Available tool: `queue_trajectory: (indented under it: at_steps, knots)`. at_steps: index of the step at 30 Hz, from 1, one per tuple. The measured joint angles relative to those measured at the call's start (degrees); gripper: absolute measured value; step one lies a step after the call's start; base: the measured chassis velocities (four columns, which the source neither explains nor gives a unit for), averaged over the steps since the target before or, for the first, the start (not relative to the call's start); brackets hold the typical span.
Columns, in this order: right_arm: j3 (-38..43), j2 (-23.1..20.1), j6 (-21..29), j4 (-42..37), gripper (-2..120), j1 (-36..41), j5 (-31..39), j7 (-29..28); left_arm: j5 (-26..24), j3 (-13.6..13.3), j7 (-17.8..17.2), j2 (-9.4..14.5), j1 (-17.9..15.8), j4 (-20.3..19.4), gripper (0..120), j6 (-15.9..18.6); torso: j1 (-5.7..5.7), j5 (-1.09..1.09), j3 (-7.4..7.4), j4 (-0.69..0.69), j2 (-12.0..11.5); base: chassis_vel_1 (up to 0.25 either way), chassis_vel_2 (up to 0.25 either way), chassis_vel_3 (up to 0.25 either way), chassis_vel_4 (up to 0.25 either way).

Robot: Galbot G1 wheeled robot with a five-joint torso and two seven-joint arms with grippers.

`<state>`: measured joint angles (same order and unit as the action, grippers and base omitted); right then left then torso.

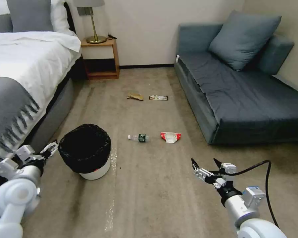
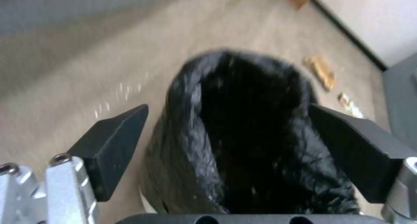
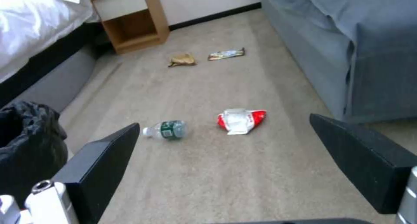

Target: Pick up the trash bin, then pick up the garbage on the floor and place it into the trash bin.

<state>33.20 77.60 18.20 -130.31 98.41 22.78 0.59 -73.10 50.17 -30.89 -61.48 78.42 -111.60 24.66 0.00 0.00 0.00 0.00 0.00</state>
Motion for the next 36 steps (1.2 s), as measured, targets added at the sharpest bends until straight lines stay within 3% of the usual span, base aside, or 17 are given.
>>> queue_trajectory:
  at_steps: [2, 4, 9, 16, 19, 31, 36]
  knots:
    - [0.62, 0.29, 0.26, -0.01, 100, -0.06, 0.0, 0.0, -3.94, -1.44, -2.83, 0.35, -3.38, 3.49, 97, 2.93, 0.0, 0.0, 0.0, 0.0, 0.0, 0.0, 0.0, 0.0, 0.0]
    - [1.57, 0.74, 0.5, 0.16, 100, -0.05, 0.0, 0.0, -6.63, -3.03, -5.62, 0.25, -7.76, 9.59, 98, 6.16, 0.01, 0.0, 0.0, 0.0, 0.0, 0.0, 0.0, 0.0, 0.0]
    - [2.43, 1.19, 0.54, 0.9, 100, 0.01, 0.04, -0.01, -6.68, -3.98, -5.75, -0.37, -11.3, 14.12, 99, 6.69, 0.01, 0.0, 0.0, 0.01, 0.0, 0.0, 0.0, 0.0, 0.0]
    - [3.84, 1.87, 0.67, 1.89, 100, 0.13, 0.19, -0.2, -6.43, -7.14, -6.83, -1.67, -19.64, 20.63, 99, 7.9, 0.0, 0.01, 0.0, -0.01, 0.0, 0.0, 0.0, 0.0, 0.0]
    - [4.08, 2.18, 0.81, 2.3, 100, -0.04, 0.2, -0.29, -6.27, -8.31, -7.55, -1.98, -21.42, 23.04, 100, 8.77, 0.01, 0.01, 0.0, -0.01, 0.0, 0.0, 0.0, 0.0, 0.0]
    - [3.4, 2.64, 1.52, 2.98, 100, -1.71, 0.22, -0.62, -3.35, -9.74, -6.99, -2.42, -21.93, 26.81, 100, 10.36, 0.01, 0.0, 0.0, 0.01, 0.0, 0.0, 0.0, 0.0, 0.0]
    - [3.31, 2.42, 1.56, 2.97, 100, -1.53, 0.55, -0.73, -2.39, -10.21, -6.95, -3.4, -22.36, 28.0, 86, 10.45, 0.0, 0.09, -0.02, 0.03, 0.0, 0.0, 0.0, 0.0, 0.0]
